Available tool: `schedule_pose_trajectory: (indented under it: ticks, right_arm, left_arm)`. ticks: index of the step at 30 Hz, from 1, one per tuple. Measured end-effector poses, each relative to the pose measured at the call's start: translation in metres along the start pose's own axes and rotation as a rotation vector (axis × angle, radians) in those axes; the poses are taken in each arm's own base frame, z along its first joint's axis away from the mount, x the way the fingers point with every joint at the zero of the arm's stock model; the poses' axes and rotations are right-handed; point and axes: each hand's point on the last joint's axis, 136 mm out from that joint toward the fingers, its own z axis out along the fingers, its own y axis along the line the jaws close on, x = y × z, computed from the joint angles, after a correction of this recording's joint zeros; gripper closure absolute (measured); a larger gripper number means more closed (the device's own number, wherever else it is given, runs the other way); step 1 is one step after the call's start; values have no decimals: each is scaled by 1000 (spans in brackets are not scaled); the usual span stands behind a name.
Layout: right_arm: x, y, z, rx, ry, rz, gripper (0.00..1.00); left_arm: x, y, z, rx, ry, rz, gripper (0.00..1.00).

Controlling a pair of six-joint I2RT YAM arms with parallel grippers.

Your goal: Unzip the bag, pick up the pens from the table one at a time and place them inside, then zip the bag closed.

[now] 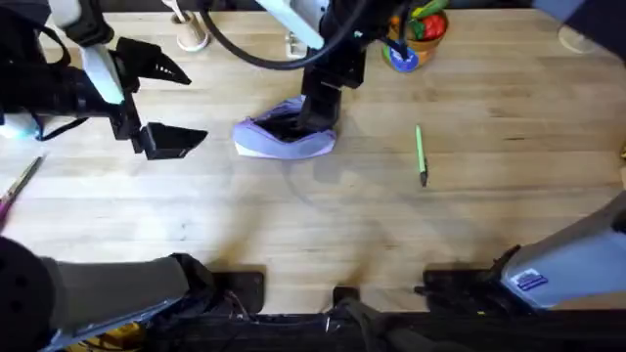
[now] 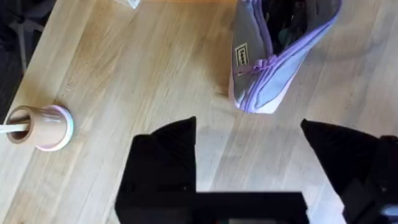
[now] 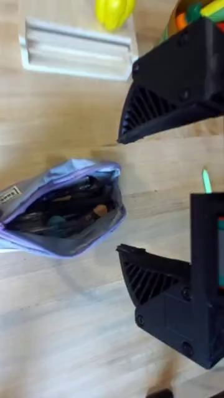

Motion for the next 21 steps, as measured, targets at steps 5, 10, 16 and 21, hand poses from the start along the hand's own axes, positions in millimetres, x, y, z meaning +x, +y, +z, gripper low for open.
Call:
schedule_pose_trajectory:
  ticks: [5,10,16,21]
  right_arm:
    - [26,2,-22,49,103,4,4]
    - [40,-2,-31,81,152,15,5]
    - [67,-18,-62,130,153,118,5]
    - [103,-45,-77,150,140,301,5]
  left_arm:
    - [0,0,0,0,0,0,7]
    - [0,0,0,0,0,0,7]
    - [0,0,0,0,0,-1,7]
    - [0,0,0,0,0,-1,7]
